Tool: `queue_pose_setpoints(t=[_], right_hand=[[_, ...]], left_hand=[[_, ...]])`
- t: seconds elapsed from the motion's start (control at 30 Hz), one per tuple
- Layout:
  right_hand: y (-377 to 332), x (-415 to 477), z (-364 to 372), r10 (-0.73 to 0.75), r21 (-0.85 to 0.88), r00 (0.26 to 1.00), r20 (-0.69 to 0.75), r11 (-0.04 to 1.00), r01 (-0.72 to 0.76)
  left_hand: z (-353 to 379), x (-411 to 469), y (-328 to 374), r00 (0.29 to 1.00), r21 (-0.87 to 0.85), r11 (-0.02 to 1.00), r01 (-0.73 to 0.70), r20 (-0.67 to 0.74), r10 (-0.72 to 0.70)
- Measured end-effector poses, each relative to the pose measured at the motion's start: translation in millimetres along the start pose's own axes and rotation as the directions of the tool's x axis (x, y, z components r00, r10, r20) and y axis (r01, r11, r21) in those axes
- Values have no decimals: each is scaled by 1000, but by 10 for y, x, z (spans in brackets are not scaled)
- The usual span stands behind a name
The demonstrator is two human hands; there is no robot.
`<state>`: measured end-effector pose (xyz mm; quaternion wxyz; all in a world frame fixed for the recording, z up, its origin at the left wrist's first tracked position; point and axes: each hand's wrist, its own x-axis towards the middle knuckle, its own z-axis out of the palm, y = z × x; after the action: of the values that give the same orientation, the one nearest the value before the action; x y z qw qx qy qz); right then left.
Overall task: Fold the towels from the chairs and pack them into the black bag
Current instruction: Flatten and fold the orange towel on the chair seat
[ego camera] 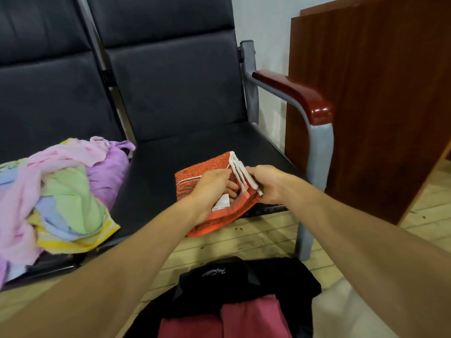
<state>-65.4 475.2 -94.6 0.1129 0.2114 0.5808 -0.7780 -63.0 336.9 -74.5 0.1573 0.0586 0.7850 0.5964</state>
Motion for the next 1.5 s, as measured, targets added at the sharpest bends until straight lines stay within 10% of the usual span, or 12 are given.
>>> queue_pose_setpoints(t=[0.23,0.53,0.93,1.23,1.5], right_hand=[[46,-42,159,-131,-532,990,-58,843,80],[247,-218,411,-485,-837,872,-63,502,219],[319,-945,748,-314,-276,948,51,908,316],[606,-1009,633,-135,47,974,181,991,128],[1102,-1058,693,-261,-288,958,116,915,284]], left_hand=[[-754,-175,-494,949,396,895,-207,-139,282],[-831,-513,-739,975,-207,974,-97,-216,51],[-927,-703,-759,947,-472,880,52,-257,-194],[-1064,-1069,-1015,905,-627,656,421,341,-256],[-1108,-1279,-1325,979,-377,915,143,-84,-187]])
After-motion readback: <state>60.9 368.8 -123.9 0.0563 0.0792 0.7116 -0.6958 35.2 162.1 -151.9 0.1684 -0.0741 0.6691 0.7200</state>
